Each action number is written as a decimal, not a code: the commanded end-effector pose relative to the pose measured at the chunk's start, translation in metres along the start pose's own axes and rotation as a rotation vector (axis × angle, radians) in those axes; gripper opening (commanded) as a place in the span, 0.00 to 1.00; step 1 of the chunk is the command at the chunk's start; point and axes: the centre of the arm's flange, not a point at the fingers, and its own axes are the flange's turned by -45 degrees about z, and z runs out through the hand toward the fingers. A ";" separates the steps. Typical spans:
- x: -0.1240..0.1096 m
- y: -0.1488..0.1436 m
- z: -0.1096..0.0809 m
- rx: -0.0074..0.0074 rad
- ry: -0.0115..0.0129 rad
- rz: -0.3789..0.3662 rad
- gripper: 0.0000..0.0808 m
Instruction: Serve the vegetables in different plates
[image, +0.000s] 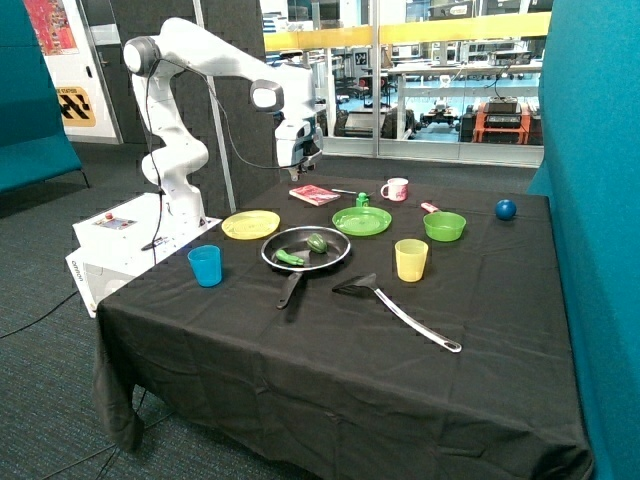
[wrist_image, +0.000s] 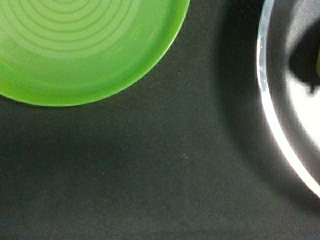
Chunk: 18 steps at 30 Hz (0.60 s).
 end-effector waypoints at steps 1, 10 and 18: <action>0.003 -0.001 -0.001 0.0032 -0.0095 0.026 1.00; 0.012 0.008 0.003 0.0031 -0.0096 0.044 0.57; 0.020 0.019 0.006 0.0030 -0.0096 0.063 0.56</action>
